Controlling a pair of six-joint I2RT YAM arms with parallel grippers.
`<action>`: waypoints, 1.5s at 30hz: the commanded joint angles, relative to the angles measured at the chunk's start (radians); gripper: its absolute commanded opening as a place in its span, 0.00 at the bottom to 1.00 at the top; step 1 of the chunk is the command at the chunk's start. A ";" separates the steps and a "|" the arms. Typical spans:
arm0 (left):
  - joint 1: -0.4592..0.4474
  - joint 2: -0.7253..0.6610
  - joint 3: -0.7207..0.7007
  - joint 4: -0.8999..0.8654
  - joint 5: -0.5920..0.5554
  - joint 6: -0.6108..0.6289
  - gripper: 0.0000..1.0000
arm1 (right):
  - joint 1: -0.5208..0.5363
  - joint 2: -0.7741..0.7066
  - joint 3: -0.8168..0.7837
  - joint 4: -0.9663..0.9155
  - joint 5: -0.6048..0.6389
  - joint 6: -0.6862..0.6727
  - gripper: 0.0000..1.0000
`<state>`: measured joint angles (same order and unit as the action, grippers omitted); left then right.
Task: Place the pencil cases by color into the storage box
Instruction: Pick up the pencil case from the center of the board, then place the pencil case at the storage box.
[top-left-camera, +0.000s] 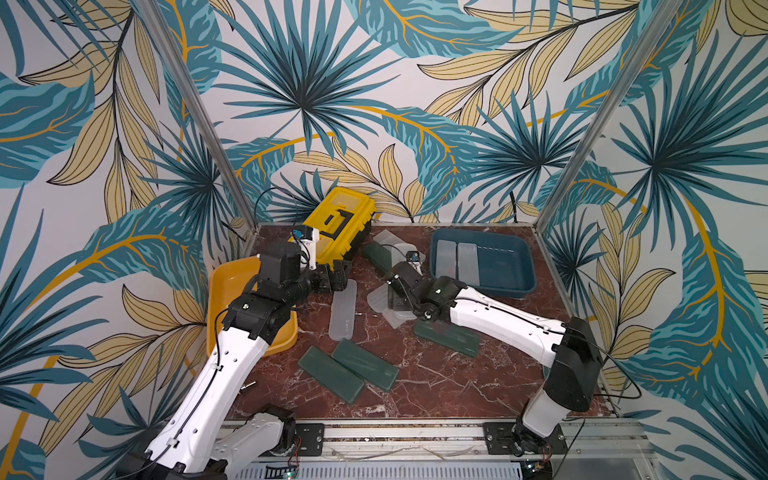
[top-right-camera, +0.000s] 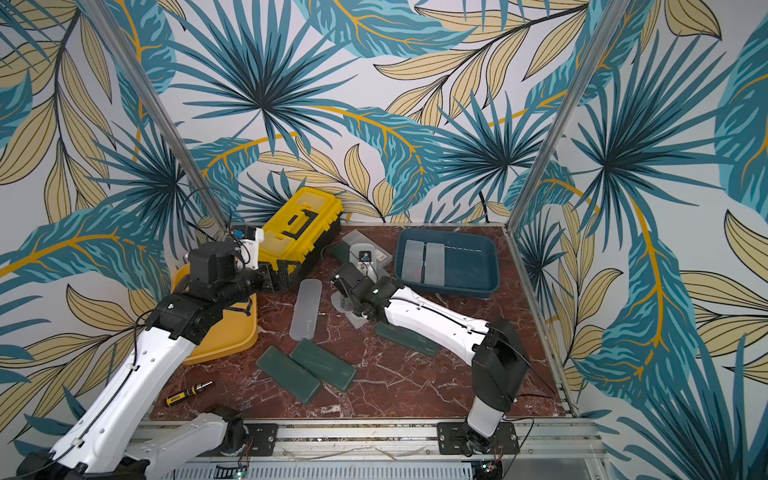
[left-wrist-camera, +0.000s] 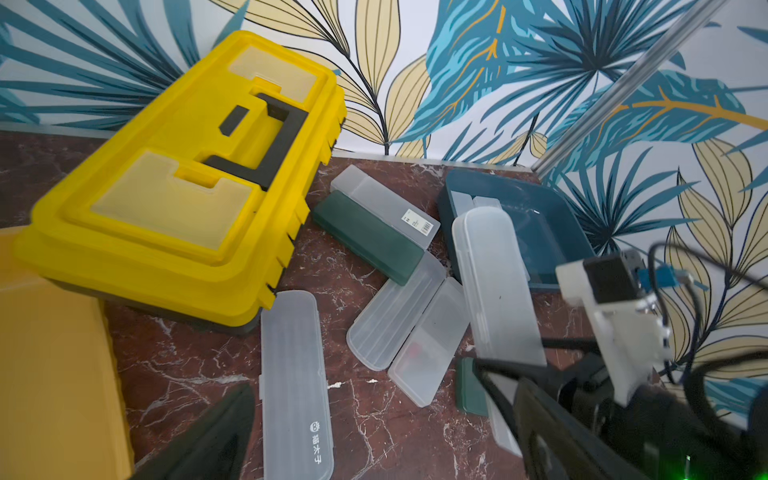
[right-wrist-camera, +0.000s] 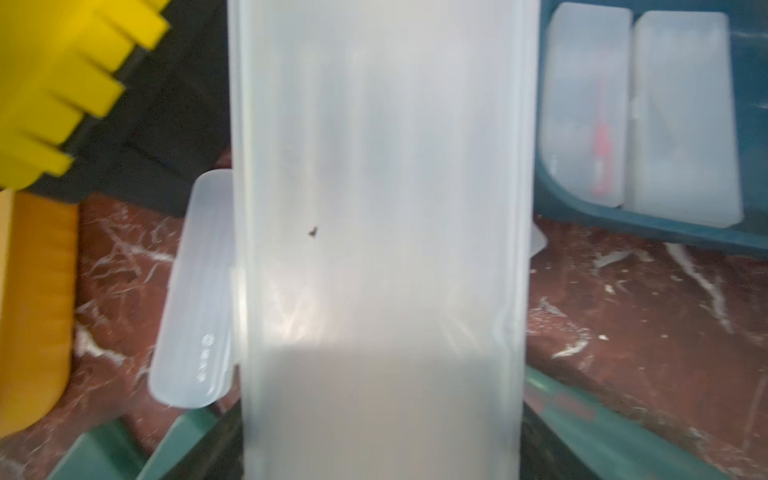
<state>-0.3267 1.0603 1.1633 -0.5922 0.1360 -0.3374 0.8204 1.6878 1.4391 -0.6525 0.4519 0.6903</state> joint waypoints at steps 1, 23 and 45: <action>-0.063 0.027 0.060 0.050 -0.064 0.050 0.97 | -0.109 -0.045 -0.039 0.008 -0.016 -0.079 0.69; -0.506 0.609 0.289 0.279 -0.120 0.260 0.95 | -0.716 0.071 0.027 0.088 -0.284 -0.375 0.70; -0.525 0.625 0.131 0.527 0.021 0.424 0.94 | -0.866 0.352 0.232 0.085 -0.327 -0.546 0.72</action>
<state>-0.8532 1.7428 1.3380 -0.1146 0.1188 0.0265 -0.0288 2.0186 1.6497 -0.5510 0.1257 0.1852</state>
